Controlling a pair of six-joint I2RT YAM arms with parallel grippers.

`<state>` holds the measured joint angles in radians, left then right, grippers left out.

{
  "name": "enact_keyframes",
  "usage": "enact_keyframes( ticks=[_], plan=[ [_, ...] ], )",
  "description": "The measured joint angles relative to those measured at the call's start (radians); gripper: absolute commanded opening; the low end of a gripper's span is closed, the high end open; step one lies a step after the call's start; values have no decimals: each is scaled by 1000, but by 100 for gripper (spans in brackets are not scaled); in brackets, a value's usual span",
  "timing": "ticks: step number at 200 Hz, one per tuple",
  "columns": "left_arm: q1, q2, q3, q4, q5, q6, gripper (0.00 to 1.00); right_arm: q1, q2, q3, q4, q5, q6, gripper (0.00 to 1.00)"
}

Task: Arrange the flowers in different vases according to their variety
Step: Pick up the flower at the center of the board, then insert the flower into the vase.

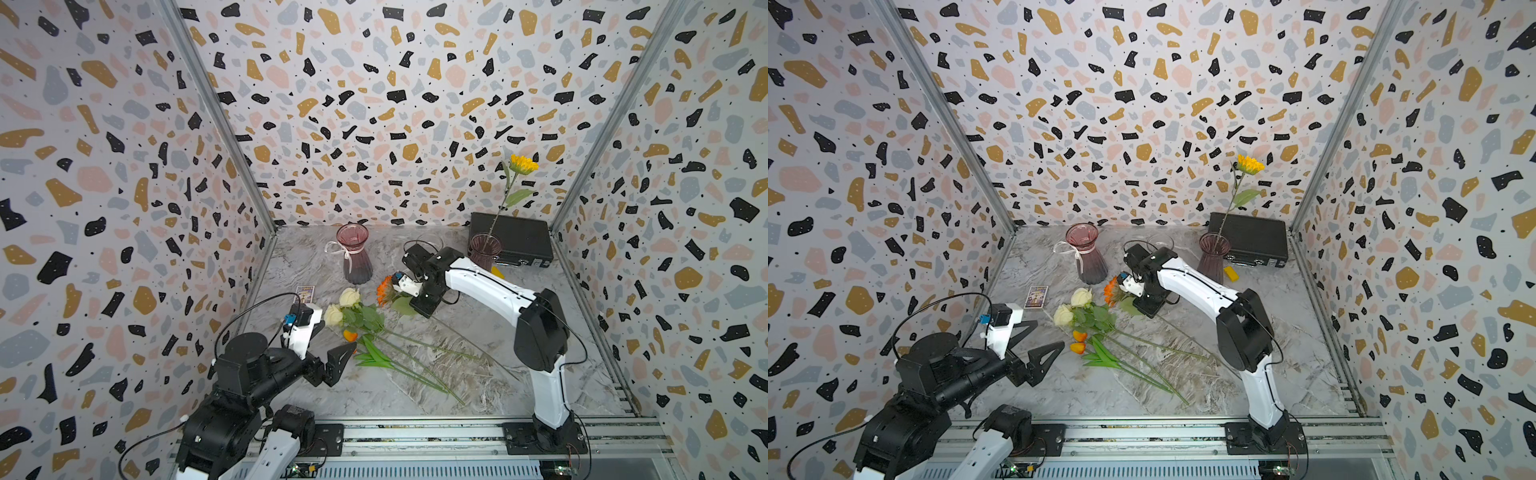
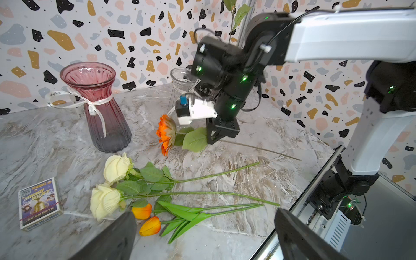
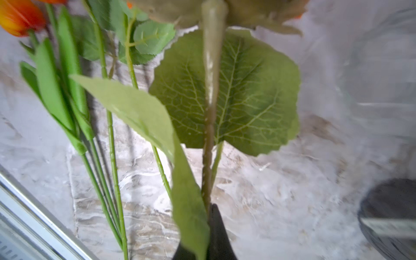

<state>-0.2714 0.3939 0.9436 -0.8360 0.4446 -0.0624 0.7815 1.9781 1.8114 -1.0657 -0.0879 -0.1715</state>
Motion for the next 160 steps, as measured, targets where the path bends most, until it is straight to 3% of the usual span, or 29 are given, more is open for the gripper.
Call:
enact_keyframes(
  ticks=[58, 115, 160],
  plan=[
    [0, -23, 0, -17, -2, 0, 99, 0, -254, -19, -5, 127, 52, 0],
    [0, -35, 0, -16, -1, 0, 100, -13, -364, 173, 48, 283, 81, 0],
    [0, -35, 0, -16, 0, -1, 100, -75, -382, 315, 120, 332, 90, 0]
  ],
)
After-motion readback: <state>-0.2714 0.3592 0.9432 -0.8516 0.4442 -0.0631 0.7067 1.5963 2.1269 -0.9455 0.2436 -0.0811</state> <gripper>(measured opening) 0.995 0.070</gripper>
